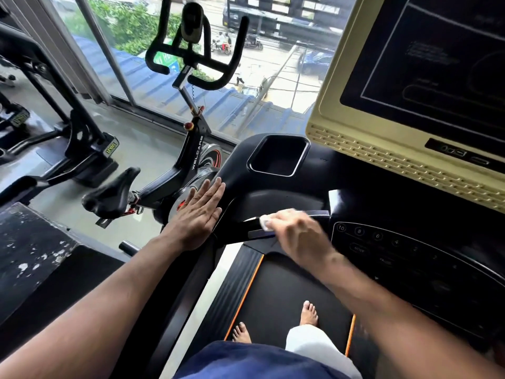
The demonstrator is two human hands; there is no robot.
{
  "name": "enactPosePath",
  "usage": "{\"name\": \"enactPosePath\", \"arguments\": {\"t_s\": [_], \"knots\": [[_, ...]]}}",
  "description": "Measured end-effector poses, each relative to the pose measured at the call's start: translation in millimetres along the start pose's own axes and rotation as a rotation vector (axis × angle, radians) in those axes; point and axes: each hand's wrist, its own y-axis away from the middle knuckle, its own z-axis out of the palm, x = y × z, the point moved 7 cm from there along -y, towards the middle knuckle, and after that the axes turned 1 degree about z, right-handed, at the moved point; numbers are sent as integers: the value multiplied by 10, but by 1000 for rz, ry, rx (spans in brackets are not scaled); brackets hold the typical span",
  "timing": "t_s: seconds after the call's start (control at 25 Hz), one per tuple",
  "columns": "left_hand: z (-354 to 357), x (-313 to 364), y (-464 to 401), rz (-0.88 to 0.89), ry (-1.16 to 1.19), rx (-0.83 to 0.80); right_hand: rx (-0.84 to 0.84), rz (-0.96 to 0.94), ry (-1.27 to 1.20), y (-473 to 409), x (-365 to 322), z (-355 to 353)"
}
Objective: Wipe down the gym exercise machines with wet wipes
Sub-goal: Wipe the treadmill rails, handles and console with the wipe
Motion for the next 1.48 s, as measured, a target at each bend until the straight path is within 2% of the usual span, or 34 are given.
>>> {"name": "enactPosePath", "arguments": {"t_s": [0.12,0.2,0.32,0.36,0.4,0.52,0.56,0.6,0.72,0.84,0.92,1.0,1.08,1.16,1.2,1.24,1.4,1.48], "knots": [[13,13,2,16,-47,-13,151,180,124,250,544,-399],[22,0,-2,33,-14,-15,215,239,112,313,640,-530],[39,-9,-7,63,25,-2,339,203,-127,479,316,-483],[37,-11,-6,66,28,9,370,269,-288,593,195,-381],[29,-16,-2,66,32,18,382,425,-488,728,134,-196],[28,-8,-7,70,55,39,428,1233,-1362,1124,66,690],[24,-13,-11,70,53,40,498,1417,-1589,1130,-32,860],[20,-35,-17,68,51,42,595,1507,-1716,1037,-69,913],[39,-57,-7,77,24,54,897,1559,-1878,715,-9,707],[24,-41,-10,86,18,63,946,1492,-1974,621,49,643],[15,-54,-12,78,22,63,843,1508,-1941,579,-20,760],[21,-35,-1,82,22,58,626,1598,-1858,475,-235,975],[2,-28,-4,86,19,69,376,1536,-1908,201,-554,1139],[-1,-24,-3,91,30,74,186,1428,-1842,44,-812,1365],[9,-26,3,89,39,75,108,1417,-1779,18,-888,1400],[13,-32,5,89,47,77,108,1420,-1748,33,-877,1413],[2,-41,3,84,58,76,481,1402,-2041,179,-315,1054],[5,-36,3,84,60,71,608,1446,-2047,387,87,981]]}}
